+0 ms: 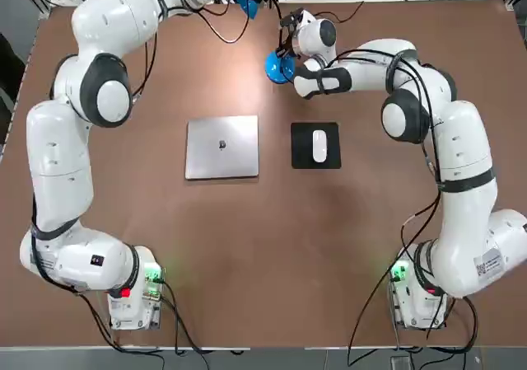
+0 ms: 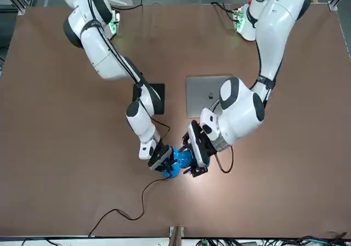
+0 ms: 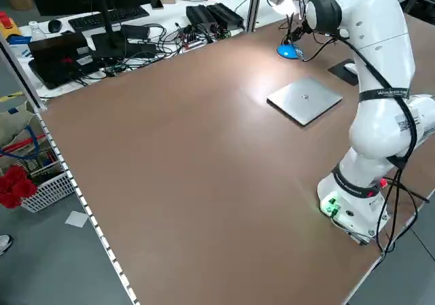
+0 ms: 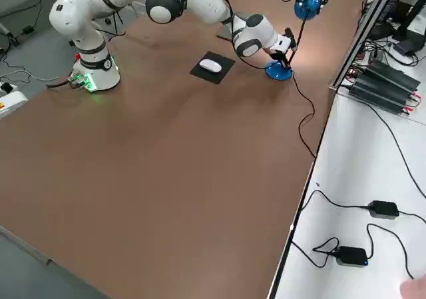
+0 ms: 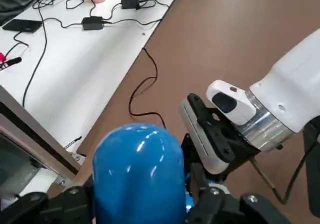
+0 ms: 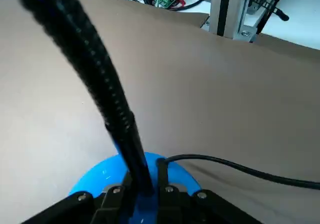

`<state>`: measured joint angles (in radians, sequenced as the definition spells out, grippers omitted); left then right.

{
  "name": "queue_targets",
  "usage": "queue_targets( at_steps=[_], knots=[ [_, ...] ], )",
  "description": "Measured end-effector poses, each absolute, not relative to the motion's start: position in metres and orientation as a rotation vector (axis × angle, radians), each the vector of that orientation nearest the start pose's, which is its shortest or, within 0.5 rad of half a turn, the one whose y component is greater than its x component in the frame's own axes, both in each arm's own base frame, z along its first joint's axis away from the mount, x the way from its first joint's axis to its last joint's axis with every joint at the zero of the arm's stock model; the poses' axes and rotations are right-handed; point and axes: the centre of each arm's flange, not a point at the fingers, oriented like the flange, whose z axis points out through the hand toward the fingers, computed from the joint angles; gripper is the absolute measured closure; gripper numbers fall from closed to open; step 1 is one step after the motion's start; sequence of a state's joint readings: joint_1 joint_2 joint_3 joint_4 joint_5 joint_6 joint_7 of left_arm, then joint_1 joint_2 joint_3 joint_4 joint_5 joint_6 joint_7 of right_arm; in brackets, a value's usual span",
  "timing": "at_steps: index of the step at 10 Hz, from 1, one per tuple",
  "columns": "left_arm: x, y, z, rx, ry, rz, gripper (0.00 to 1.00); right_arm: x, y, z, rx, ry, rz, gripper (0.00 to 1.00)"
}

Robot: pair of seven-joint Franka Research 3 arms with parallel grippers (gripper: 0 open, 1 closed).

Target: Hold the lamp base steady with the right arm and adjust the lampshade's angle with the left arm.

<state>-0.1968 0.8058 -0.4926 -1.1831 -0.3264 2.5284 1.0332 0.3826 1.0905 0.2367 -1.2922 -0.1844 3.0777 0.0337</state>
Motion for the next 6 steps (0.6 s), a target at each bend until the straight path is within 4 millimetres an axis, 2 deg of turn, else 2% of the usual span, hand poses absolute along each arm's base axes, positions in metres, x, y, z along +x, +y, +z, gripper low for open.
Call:
queue_targets(
  at_steps=[2,6],
  knots=[
    [0.6941,-0.3914,0.4095,-2.721,1.981,-1.221,0.36,0.6632,0.4127,0.1730,-2.579,-0.745,-0.931,0.78],
    [0.6950,-0.3904,0.4106,-2.795,1.914,-1.212,0.38,0.6632,0.4127,0.1730,-2.579,-0.746,-0.932,0.78]
  ],
)
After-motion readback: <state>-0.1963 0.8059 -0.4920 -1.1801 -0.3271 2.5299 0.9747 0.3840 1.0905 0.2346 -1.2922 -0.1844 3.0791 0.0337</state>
